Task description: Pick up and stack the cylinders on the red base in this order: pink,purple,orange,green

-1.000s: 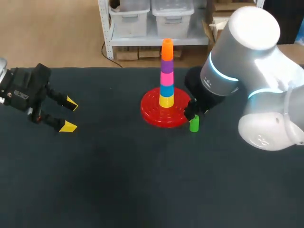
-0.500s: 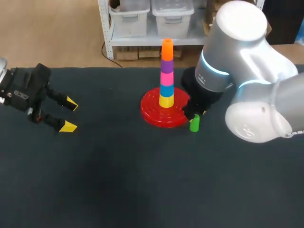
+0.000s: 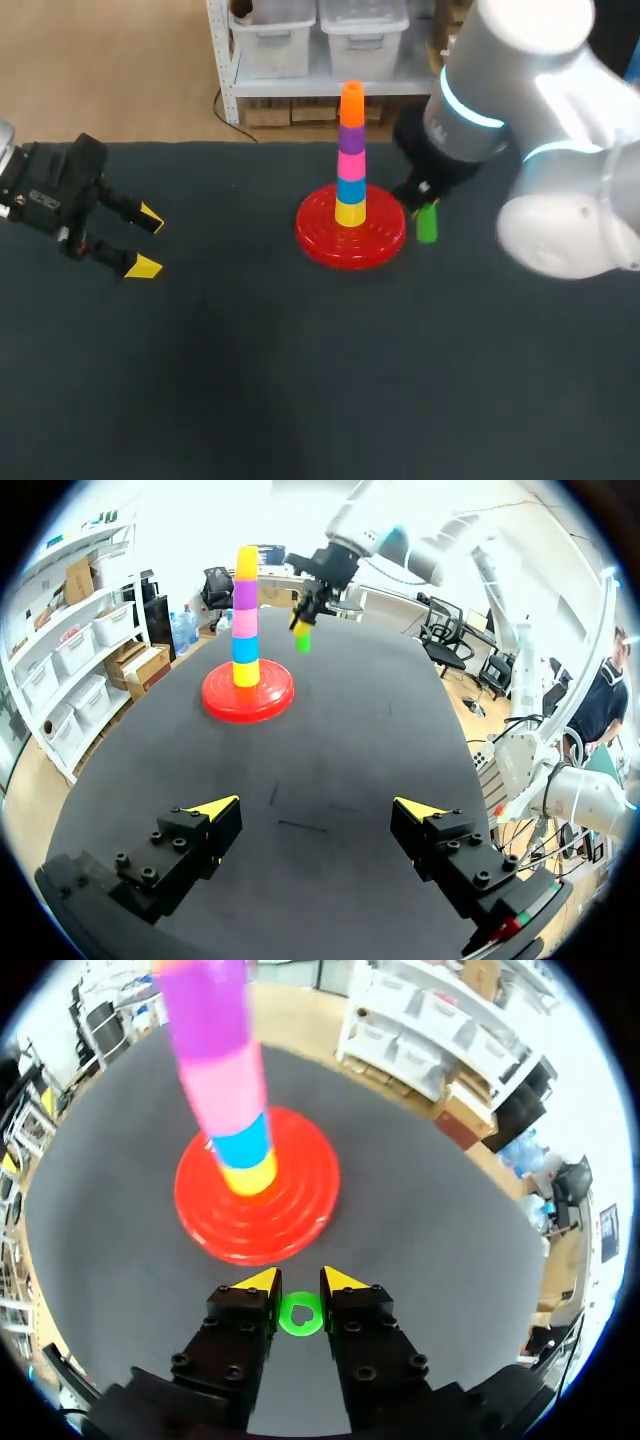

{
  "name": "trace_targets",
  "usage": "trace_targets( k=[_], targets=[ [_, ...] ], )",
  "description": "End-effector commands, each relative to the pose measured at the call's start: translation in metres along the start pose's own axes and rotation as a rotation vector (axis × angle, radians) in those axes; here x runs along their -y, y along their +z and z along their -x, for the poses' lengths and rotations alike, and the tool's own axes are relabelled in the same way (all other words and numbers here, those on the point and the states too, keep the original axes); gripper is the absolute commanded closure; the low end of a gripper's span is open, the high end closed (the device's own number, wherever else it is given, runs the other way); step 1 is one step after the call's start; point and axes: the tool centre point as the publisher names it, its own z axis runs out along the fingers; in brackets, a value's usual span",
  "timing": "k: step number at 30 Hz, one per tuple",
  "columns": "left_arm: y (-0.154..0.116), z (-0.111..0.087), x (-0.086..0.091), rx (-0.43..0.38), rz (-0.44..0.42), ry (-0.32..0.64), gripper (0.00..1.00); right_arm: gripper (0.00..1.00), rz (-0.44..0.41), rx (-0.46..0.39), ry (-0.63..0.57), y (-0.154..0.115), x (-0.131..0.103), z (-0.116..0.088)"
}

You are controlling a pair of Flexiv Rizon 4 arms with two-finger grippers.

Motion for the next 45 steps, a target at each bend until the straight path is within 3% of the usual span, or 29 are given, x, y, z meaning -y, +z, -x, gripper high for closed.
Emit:
trace_targets(
  k=[1,8,12,20,25,29,37,45],
  targets=[
    [0.0,-0.002,0.0,0.003,0.001,0.003,0.0,1.0,-0.061,0.122,-0.001,-0.056,0.024,0.006],
    [0.0,-0.002,0.0,0.003,0.001,0.003,0.0,1.0,-0.064,0.235,-0.11,-0.099,0.042,0.077],
    [0.0,-0.002,0.0,0.003,0.001,0.003,0.0,1.0,-0.004,0.252,-0.206,-0.108,0.027,0.111],
    [0.0,-0.002,0.0,0.003,0.001,0.003,0.0,1.0,0.081,0.263,-0.37,-0.124,-0.001,0.152],
    [0.0,-0.002,0.0,0.003,0.001,0.003,0.0,1.0,0.082,0.298,-0.401,-0.145,-0.002,0.166],
    [0.0,-0.002,0.0,0.003,0.001,0.003,0.0,1.0,0.135,0.306,-0.423,-0.155,-0.008,0.172],
    [0.0,-0.002,0.0,0.003,0.001,0.003,0.0,1.0,0.263,0.307,-0.432,-0.165,-0.021,0.174],
    [0.0,-0.002,0.0,0.003,0.001,0.003,0.0,1.0,0.299,0.282,-0.472,-0.158,-0.036,0.18]
  ],
)
